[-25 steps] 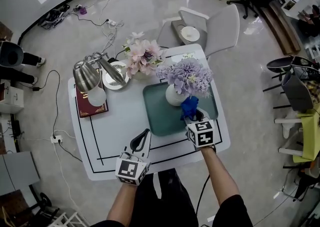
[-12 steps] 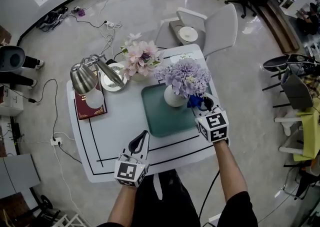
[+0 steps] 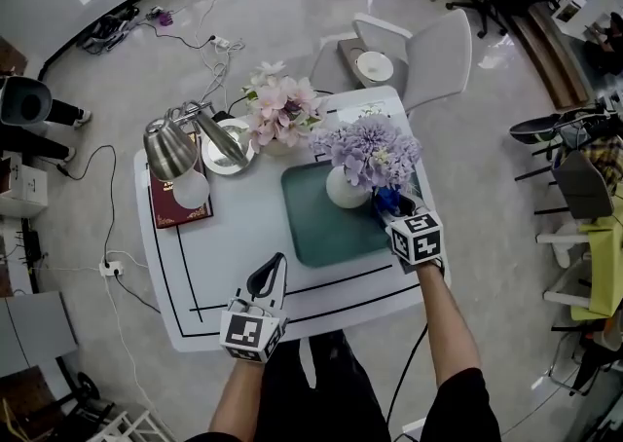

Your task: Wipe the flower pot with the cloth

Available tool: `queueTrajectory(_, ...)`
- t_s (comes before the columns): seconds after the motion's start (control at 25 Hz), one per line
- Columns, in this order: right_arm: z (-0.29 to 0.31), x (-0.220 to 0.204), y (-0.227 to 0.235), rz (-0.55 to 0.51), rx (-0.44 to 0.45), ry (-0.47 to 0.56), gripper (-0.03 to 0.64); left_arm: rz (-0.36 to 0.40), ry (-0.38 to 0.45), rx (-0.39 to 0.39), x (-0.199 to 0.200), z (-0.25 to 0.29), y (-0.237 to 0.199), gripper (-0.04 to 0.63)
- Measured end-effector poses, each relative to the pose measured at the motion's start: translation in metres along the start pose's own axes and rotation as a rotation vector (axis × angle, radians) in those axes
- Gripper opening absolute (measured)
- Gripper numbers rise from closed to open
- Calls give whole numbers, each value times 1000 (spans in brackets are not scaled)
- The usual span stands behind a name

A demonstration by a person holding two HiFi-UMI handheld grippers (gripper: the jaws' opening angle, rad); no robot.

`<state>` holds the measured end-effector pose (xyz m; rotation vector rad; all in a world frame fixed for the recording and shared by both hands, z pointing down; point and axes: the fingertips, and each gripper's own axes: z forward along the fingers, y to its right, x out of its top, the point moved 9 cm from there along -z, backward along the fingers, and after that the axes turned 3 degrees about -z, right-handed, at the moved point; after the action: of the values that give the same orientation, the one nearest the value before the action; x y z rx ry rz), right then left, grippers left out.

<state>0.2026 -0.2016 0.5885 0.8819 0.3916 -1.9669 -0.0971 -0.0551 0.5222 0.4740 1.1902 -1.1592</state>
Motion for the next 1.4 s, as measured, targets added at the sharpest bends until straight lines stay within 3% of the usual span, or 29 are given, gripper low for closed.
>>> queueTrajectory(0.24, -47, 16, -22, 9, -42, 111, 138, 2, 7, -9, 1, 3, 4, 9)
queueTrajectory(0.4, -79, 35, -63, -21, 21, 205, 138, -2, 13, -17, 2, 6, 4, 9)
queueTrajectory(0.52, -78, 45, -88, 17, 81, 234, 138, -1, 11, -24, 2, 7, 5, 10)
queueTrajectory(0.72, -46, 41, -101, 64, 69, 211, 138, -2, 12, -23, 1, 3, 5, 9)
queueTrajectory(1.16, 2, -6, -107, 154, 40, 28, 138, -21, 16, 14, -3, -11, -16, 10)
queueTrajectory(1.28, -3, 10, -123, 108, 55, 69, 138, -27, 21, 21, -3, -14, -20, 10)
queueTrajectory(1.4, -6, 39, -136, 91, 67, 175, 138, -32, 23, 28, -3, -14, -24, 10)
